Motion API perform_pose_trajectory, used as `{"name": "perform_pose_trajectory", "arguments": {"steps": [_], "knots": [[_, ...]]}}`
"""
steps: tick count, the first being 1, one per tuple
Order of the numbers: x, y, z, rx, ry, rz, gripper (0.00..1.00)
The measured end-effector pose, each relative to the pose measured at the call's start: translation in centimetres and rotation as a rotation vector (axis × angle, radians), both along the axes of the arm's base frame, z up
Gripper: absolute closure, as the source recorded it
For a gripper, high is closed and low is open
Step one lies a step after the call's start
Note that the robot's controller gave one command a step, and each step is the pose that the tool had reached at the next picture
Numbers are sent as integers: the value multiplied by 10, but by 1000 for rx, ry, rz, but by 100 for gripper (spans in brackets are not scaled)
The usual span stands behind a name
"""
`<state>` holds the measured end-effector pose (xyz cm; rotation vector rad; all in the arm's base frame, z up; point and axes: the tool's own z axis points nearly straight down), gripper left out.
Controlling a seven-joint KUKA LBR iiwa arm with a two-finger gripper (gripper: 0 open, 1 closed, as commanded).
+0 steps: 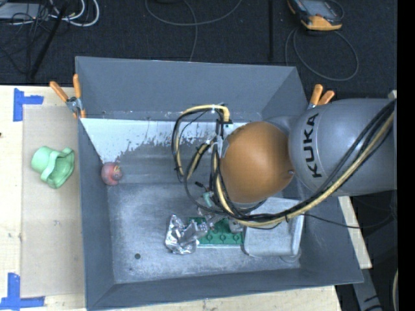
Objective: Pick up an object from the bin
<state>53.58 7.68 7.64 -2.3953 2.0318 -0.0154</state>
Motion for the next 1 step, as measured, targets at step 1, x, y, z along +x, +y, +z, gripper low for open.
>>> {"name": "perform_pose_trajectory", "arguments": {"steps": [1], "knots": [[0, 10, -1, 3, 3, -395, 100]]}}
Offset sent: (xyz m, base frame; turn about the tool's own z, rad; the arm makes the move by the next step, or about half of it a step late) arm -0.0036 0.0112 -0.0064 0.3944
